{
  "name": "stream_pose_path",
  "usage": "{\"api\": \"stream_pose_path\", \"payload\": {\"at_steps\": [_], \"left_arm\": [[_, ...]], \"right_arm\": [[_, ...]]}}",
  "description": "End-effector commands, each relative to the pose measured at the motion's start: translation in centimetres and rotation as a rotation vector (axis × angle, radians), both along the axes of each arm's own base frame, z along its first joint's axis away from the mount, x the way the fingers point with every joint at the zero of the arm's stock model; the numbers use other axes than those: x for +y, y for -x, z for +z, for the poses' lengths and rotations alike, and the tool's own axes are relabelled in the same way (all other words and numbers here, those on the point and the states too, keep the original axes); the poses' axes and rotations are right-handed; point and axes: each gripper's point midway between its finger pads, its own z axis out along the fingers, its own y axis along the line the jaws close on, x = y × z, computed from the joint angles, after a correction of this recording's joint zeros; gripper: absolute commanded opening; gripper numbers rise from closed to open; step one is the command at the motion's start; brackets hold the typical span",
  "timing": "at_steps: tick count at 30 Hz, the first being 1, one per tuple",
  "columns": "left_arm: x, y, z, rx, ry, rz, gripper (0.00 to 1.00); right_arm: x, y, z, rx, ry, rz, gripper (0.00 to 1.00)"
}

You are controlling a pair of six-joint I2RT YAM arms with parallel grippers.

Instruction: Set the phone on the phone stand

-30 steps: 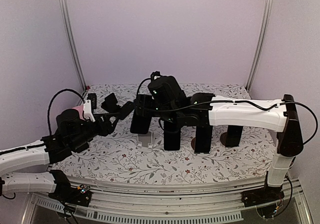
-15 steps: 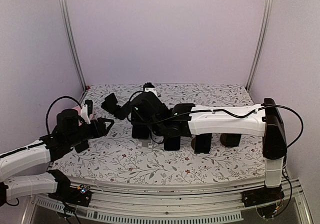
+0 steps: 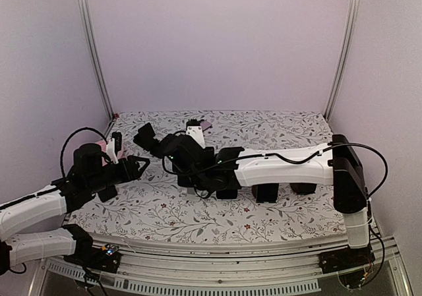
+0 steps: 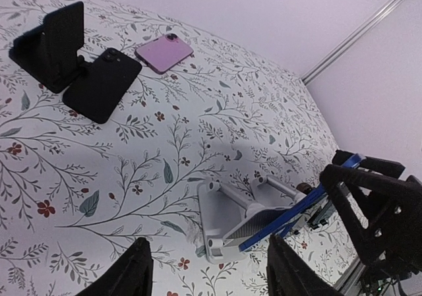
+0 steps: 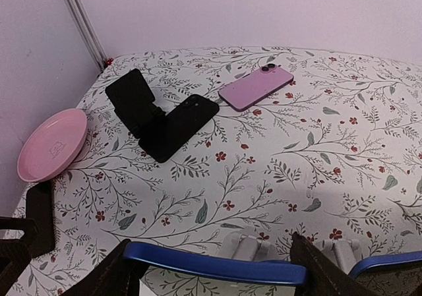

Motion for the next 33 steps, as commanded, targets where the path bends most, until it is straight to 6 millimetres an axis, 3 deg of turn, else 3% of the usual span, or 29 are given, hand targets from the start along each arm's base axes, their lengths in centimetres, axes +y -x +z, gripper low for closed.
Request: {"api": "stream_pose_path", "payload": {"at_steps": [1,9,22,33], "left_arm": [[0.2,0.0,-0.5,0.011,0.004,0.000,0.59],[0.2,-0.1,-0.7,0.015,0.005,-0.003,0.58],[0.0,-0.1,-1.0,0.020,0.014,-0.011,0.57],[0.0,0.0,-1.0,0.021,0.014,-0.012,0.56]], "right_arm": [[0.7,0.4,1.2,-0.070,-0.030,-0.049,0.32],[0.3,1.2,0.6,-0.112,-0.013,-0.106,0.32],[-0.7,1.0,-2.5,-0.087,-0.012,-0.210,0.32],[-0.6,0.8,-2.7,-0.095,-0.031,-0.229,0.32]]}}
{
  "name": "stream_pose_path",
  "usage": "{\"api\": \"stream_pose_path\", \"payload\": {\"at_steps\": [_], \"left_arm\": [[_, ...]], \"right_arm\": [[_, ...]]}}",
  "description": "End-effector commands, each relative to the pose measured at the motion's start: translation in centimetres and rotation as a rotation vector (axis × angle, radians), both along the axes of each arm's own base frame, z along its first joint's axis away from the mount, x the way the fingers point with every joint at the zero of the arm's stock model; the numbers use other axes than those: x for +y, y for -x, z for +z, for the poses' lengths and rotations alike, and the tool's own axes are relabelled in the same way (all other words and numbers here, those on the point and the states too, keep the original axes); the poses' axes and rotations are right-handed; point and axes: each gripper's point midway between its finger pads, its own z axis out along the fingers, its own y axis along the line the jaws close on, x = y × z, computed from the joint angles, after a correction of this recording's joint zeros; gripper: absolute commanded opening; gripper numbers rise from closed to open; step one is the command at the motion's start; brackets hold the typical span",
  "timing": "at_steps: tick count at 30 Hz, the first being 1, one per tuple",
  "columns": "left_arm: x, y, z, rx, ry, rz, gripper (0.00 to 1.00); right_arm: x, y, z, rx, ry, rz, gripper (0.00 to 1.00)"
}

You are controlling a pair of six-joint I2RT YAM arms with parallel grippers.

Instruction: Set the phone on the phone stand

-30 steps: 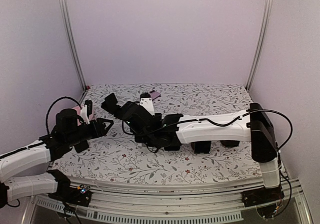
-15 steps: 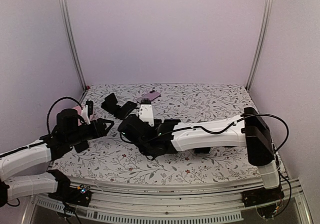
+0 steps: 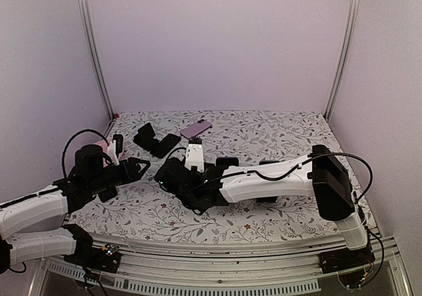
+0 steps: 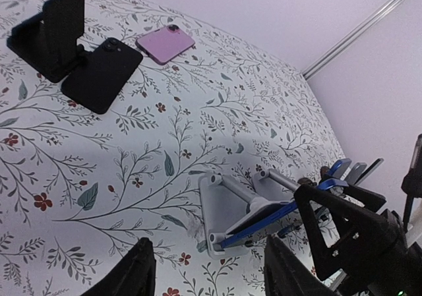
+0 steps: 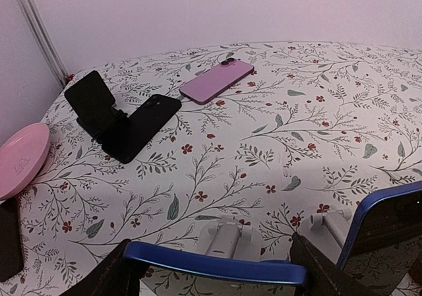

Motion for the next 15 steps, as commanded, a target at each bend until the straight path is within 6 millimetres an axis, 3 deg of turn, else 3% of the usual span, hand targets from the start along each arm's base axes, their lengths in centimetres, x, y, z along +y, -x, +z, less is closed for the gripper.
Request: {"api": "stream_pose_path", "payload": {"at_steps": [1,15], "left_arm": [[0.13,-0.13,-0.09,-0.006,0.009,-0.001,0.56],[0.01,-0.08,0.03,-0.011,0.011,-0.011,0.56]], "right_arm": [[0.37,-0.40,1.25,-0.037,-0.046,-0.035,0.32],[0.55,-0.42,0.57,-0.038,-0.009,-0.033,0.33]]}}
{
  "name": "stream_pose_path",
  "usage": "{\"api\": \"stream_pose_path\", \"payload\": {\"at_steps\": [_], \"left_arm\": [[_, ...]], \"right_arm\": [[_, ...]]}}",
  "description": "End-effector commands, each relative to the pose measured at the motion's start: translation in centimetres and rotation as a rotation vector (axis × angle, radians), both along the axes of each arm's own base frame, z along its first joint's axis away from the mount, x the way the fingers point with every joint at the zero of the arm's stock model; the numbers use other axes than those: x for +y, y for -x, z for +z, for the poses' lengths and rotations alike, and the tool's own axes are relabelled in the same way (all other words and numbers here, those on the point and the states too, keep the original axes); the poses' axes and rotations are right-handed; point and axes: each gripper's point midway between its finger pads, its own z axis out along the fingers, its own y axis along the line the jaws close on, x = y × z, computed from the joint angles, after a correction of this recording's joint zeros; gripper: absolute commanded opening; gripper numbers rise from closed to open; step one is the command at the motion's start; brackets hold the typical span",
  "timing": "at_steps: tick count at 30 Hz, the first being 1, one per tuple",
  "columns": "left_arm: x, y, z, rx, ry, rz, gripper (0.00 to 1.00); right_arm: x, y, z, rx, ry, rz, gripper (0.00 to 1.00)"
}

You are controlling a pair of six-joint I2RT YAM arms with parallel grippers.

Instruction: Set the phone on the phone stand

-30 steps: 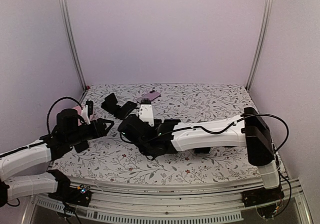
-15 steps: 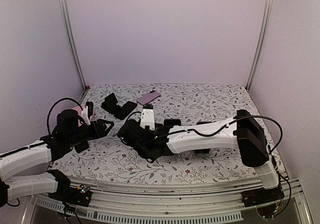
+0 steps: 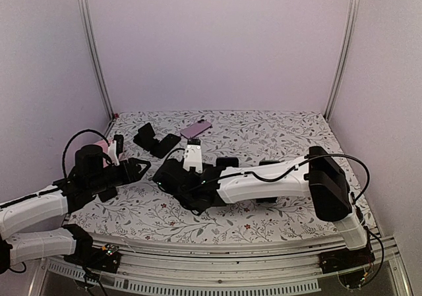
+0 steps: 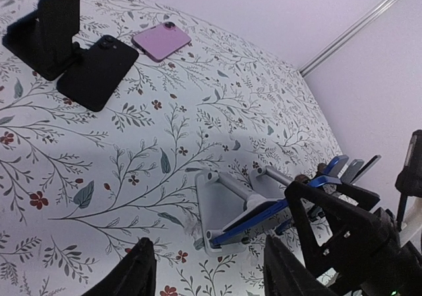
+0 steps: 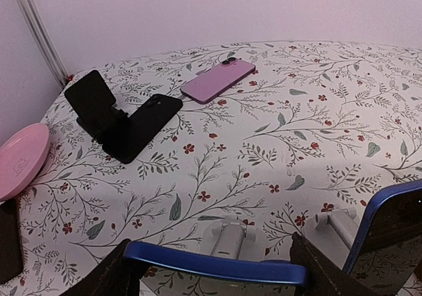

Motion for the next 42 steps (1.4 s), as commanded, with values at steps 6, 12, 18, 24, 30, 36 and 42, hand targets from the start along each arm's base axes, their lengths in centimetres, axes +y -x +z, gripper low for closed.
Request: {"api": "stream_pose_path", "payload": {"at_steps": [6,12,18,24,30,36,42], "left_arm": [[0.1,-0.2,0.1,-0.017,0.009,-0.004,0.56],[0.0,-0.2,0.2,-0.018,0.013,-0.009,0.56],[0.0,-0.2,0.1,-0.017,0.013,-0.011,0.56],[-0.1,-0.2,0.1,-0.017,0.013,-0.015,0.56],[-0.1,-0.1,0.0,-0.015,0.013,-0.017,0.55],[-0.2,-0.2,0.0,-0.017,0.012,-0.019,0.55],[-0.3,-0.2,-0.2,-0.012,0.012,-0.024,0.55]], "right_arm": [[0.5,-0.1,0.8,-0.039,0.003,-0.013,0.36],[0.8,0.0,0.9,-0.036,0.010,0.002,0.41],[1.0,0.1,0.9,-0.032,0.017,0.017,0.51],[1.2,0.2,0.9,-0.028,0.014,0.024,0.53],[1.2,0.4,1.1,-0.023,0.008,0.030,0.65],[1.2,0.4,1.4,-0.019,0.002,0.034,0.76],[1.1,0.6,2.0,-0.017,-0.008,0.036,0.85]]}}
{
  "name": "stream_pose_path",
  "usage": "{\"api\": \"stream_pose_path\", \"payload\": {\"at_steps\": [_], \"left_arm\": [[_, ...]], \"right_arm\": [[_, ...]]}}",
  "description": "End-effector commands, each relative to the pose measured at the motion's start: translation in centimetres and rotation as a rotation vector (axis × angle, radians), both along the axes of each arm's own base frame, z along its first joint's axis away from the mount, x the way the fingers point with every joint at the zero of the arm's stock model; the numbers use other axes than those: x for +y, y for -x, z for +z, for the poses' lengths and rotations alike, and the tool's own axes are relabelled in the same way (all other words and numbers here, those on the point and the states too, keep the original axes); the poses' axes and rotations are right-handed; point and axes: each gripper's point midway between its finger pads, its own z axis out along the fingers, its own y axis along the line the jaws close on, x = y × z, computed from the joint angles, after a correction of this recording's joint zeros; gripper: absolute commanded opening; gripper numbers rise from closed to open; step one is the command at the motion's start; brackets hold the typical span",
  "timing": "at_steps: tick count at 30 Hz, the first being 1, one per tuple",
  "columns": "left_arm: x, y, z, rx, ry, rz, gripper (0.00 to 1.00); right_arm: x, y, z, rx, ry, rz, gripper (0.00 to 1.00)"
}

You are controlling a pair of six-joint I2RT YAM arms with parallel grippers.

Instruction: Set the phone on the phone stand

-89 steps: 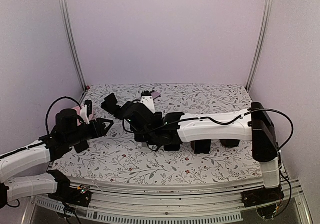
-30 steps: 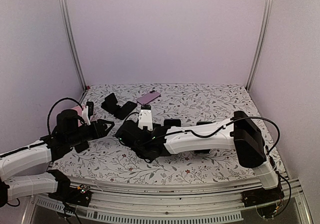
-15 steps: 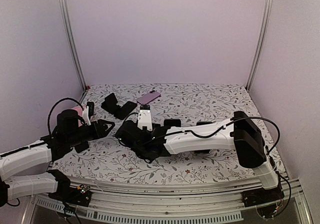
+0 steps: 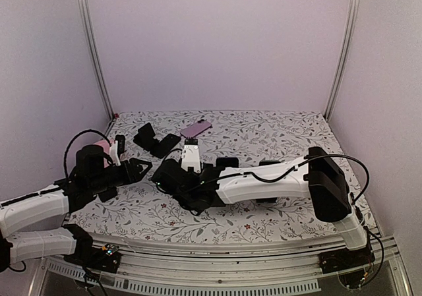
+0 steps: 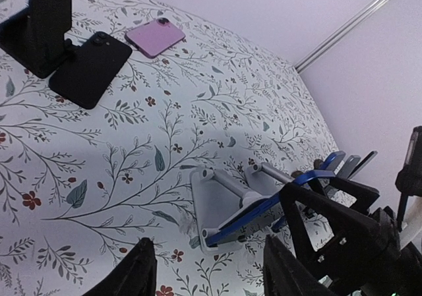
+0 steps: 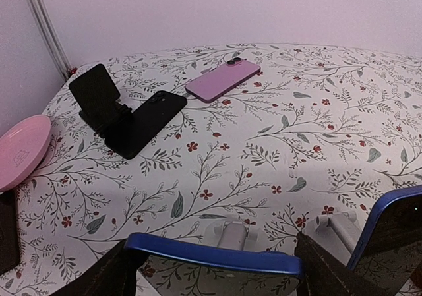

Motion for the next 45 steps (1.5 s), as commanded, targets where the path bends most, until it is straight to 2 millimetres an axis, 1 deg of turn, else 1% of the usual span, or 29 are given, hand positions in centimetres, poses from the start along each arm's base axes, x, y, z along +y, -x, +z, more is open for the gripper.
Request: {"api": "stream_pose_path", "payload": {"at_steps": [1,7,11,16,23,27,33,38,40,45], "left_arm": [[0.1,-0.2,-0.2,-0.011,0.002,-0.001,0.55],[0.0,-0.3,-0.3,-0.008,0.001,-0.006,0.55],[-0.2,-0.3,-0.5,-0.004,0.003,-0.015,0.55],[-0.5,-0.2,-1.1,0.007,0.007,-0.036,0.55],[-1.5,0.4,-2.5,0.035,0.038,-0.089,0.55],[-2.1,0.8,-3.1,0.051,0.083,-0.117,0.55],[-3.3,1.1,-3.6,0.033,0.078,-0.187,0.54],[-3.8,1.5,-4.8,0.032,0.038,-0.204,0.50],[-4.0,1.6,-5.2,0.036,0.034,-0.209,0.48],[-4.8,1.6,-5.9,0.049,0.033,-0.233,0.43]], "right_arm": [[0.7,0.3,2.0,-0.012,-0.049,0.009,0.86],[0.6,0.5,2.8,-0.014,-0.056,0.018,0.97],[0.4,0.5,3.4,-0.015,-0.065,0.019,1.00],[-0.2,0.8,4.5,-0.016,-0.087,0.021,1.00],[-1.1,1.3,7.0,-0.019,-0.147,0.042,0.99],[-1.2,1.8,8.6,-0.013,-0.187,0.075,0.99],[-2.2,2.7,12.1,-0.042,-0.266,0.150,0.99],[-3.5,3.3,14.6,-0.075,-0.310,0.194,0.99],[-3.7,3.6,15.2,-0.082,-0.332,0.219,1.00],[-4.0,3.8,15.7,-0.078,-0.344,0.262,1.00]]}}
